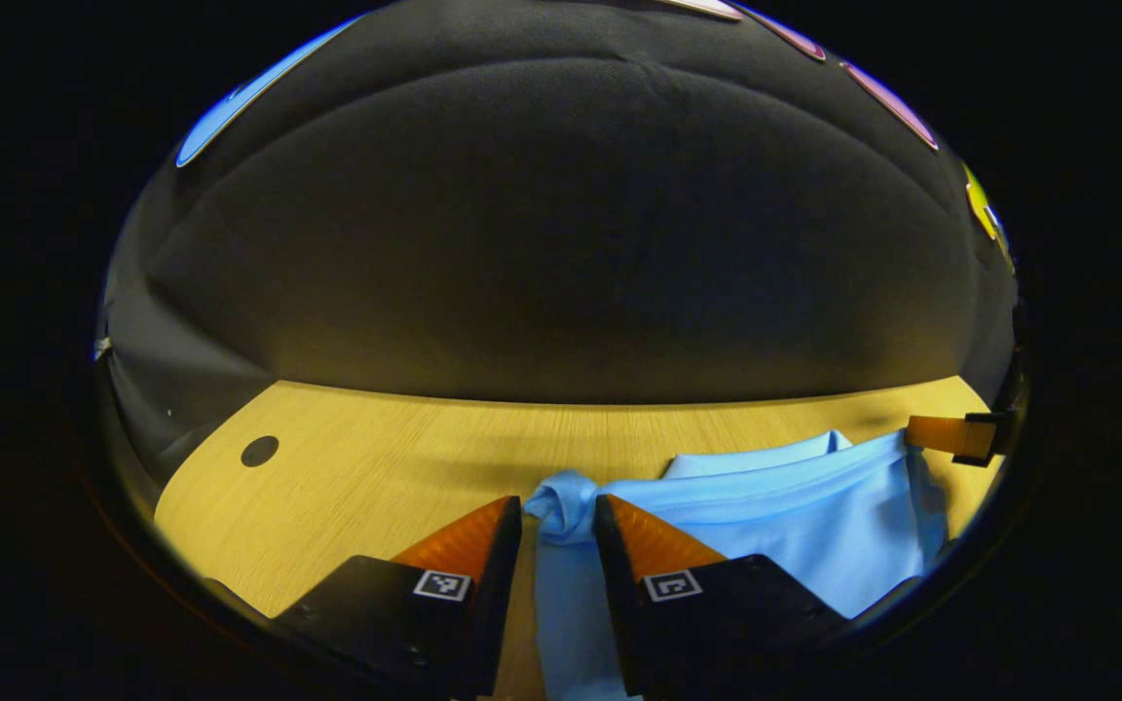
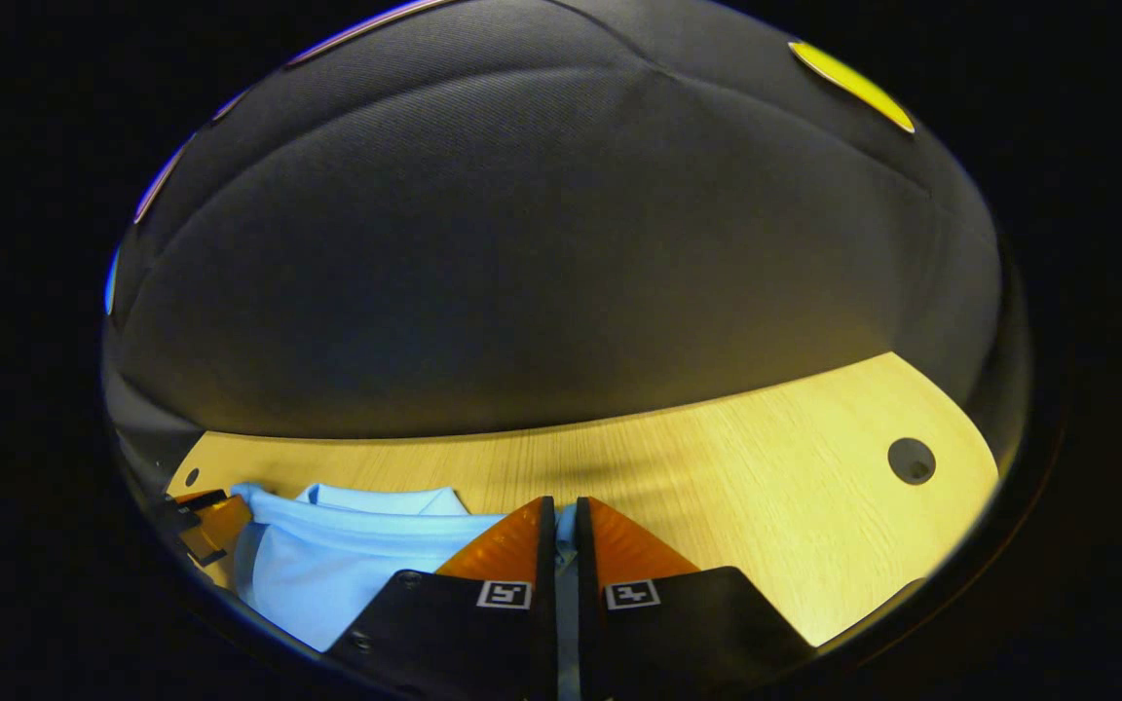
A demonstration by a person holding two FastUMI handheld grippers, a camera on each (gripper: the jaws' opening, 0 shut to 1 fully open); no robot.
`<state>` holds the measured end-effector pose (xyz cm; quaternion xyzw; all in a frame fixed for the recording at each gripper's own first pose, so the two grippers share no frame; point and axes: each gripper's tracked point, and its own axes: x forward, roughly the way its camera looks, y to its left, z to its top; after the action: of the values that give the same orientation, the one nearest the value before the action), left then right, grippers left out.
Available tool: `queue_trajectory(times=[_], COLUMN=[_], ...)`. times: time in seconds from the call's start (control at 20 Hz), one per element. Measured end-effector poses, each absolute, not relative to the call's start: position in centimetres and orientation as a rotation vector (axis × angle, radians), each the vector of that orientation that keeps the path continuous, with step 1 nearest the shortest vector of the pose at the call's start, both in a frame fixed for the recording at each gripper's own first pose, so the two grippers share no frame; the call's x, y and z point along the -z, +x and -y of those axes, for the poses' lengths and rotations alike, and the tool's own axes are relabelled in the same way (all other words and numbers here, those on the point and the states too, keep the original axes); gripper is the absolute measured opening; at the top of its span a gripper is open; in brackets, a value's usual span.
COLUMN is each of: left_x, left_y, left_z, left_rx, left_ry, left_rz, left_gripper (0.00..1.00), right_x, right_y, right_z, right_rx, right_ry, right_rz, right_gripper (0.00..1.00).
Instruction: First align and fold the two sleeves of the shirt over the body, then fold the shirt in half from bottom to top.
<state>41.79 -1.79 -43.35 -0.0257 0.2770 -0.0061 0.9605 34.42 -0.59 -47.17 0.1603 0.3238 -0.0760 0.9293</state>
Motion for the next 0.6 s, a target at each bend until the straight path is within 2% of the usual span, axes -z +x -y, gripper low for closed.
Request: queue_trajectory(times=[0.05, 0.15, 0.2, 0.25, 0.3, 0.35, 0.45, 0.5, 0.55, 0.6], left_x=[43.3, 43.5, 43.4, 43.4, 43.1, 42.9, 42.4, 42.1, 41.7, 41.3], left_y=[41.7, 41.7, 41.7, 41.8, 41.9, 41.8, 41.8, 41.8, 41.7, 41.6], left_z=[1.9, 2.0, 2.0, 2.1, 2.1, 2.0, 1.9, 1.9, 1.8, 1.6], left_rx=[0.015, 0.018, 0.022, 0.022, 0.02, 0.02, 0.014, 0.011, 0.006, 0.0], left_ry=[-0.055, -0.059, -0.063, -0.069, -0.074, -0.075, -0.06, -0.05, -0.041, -0.036], left_rz=[-0.569, -0.571, -0.568, -0.563, -0.557, -0.553, -0.548, -0.546, -0.545, -0.542], left_gripper=[0.53, 0.65, 0.73, 0.78, 0.89, 0.88, 0.91, 0.94, 0.95, 0.95], right_x=[47.3, 47.8, 47.9, 47.9, 47.6, 47.3, 46.7, 46.4, 46.3, 46.0], right_y=[34.4, 34.4, 34.2, 34.1, 34.3, 34.3, 34.3, 34.3, 34.2, 34.0], right_z=[0.6, 1.0, 1.6, 2.0, 2.1, 2.3, 3.0, 2.9, 3.0, 3.1], right_rx=[0.156, 0.163, 0.17, 0.18, 0.181, 0.181, 0.179, 0.178, 0.177, 0.175], right_ry=[0.346, 0.36, 0.353, 0.334, 0.324, 0.313, 0.296, 0.293, 0.289, 0.289], right_rz=[-0.669, -0.676, -0.678, -0.676, -0.669, -0.66, -0.645, -0.643, -0.643, -0.647], right_gripper=[0.18, 0.17, 0.41, 0.31, 0.33, 0.43, 0.63, 0.62, 0.72, 0.66])
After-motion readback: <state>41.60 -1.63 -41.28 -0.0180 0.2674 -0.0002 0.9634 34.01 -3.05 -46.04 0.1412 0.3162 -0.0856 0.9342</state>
